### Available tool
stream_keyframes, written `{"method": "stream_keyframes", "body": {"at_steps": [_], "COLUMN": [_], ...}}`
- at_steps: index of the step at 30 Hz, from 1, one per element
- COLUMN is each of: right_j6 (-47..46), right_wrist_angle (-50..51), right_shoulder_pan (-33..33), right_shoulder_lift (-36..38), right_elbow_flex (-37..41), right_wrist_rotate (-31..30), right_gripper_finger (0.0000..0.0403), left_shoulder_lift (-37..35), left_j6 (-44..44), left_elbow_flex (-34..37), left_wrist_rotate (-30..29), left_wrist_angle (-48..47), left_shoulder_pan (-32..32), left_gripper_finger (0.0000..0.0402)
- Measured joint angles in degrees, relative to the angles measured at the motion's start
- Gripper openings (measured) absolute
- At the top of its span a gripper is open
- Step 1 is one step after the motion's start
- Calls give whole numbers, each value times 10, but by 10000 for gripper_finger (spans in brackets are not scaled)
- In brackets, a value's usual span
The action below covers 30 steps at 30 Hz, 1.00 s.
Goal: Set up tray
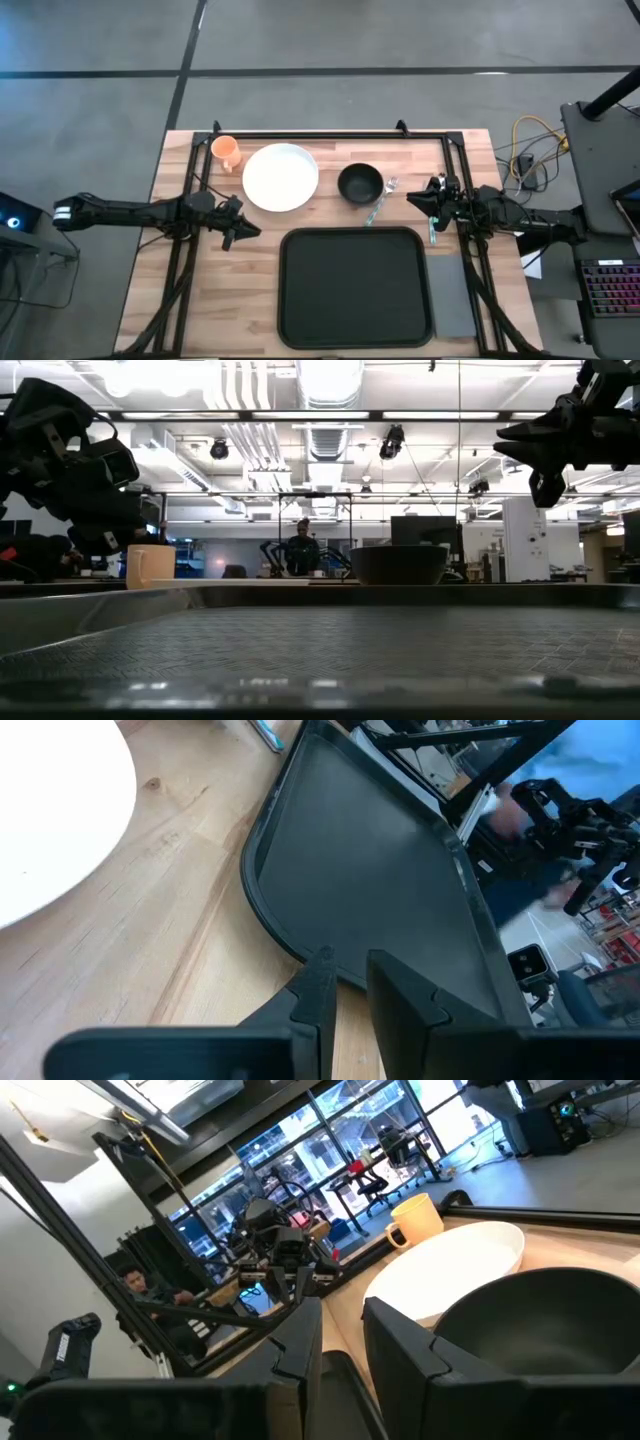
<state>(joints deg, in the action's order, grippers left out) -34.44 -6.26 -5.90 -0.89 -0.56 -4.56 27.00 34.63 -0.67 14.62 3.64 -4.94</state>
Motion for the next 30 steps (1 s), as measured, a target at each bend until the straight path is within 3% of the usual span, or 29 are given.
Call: {"method": "stream_keyframes", "body": {"at_steps": [21, 30], "right_j6": [-3, -177], "right_wrist_angle": [-1, -1], "right_shoulder_pan": [0, 0], "right_shoulder_lift": [0, 0], "right_elbow_flex": [0, 0], "right_wrist_rotate": [0, -23], "right_gripper_finger": [68, 68], "left_shoulder_lift": [0, 0], "left_j6": [0, 0], "left_elbow_flex": [0, 0], "left_wrist_rotate": [0, 0], "left_wrist_angle": [0, 0], "left_shoulder_pan": [0, 0], "left_gripper_finger": [40, 40]}}
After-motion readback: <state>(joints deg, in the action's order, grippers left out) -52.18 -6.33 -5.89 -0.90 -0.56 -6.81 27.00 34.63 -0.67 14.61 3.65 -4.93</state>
